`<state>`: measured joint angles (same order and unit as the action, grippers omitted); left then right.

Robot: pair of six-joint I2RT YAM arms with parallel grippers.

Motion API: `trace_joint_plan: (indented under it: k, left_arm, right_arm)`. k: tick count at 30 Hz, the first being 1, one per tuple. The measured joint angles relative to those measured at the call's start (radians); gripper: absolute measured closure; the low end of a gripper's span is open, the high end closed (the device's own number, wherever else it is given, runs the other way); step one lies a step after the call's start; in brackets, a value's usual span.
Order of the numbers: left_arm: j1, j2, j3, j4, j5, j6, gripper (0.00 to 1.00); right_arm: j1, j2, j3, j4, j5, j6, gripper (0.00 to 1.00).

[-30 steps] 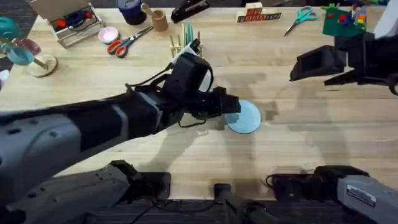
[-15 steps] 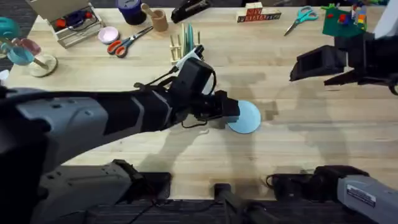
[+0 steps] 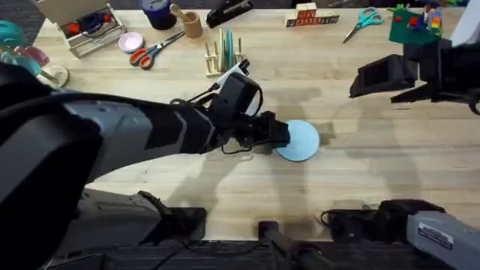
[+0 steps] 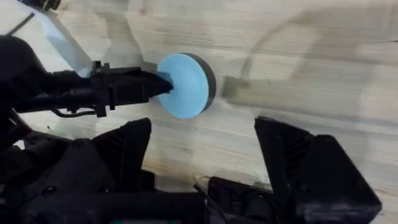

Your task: Pick up the plates from the table one by one and place each into a slot on the dish rack.

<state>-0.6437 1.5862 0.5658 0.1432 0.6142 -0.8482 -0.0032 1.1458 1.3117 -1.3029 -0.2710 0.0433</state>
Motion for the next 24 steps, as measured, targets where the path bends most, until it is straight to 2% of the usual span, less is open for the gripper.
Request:
trace_joint_plan:
  k: [20,24]
  left_arm:
    - [0.0,0.017,0.007,0.007,0.019,0.0,0.959]
    - [0.0,0.017,0.007,0.007,0.019,0.0,0.959]
  right_arm:
    - [0.0,0.0,-0.002,0.0,-0.012,-0.006,0.008]
    - [0.0,0.0,-0.052,0.028,-0.056,-0.023,0.007]
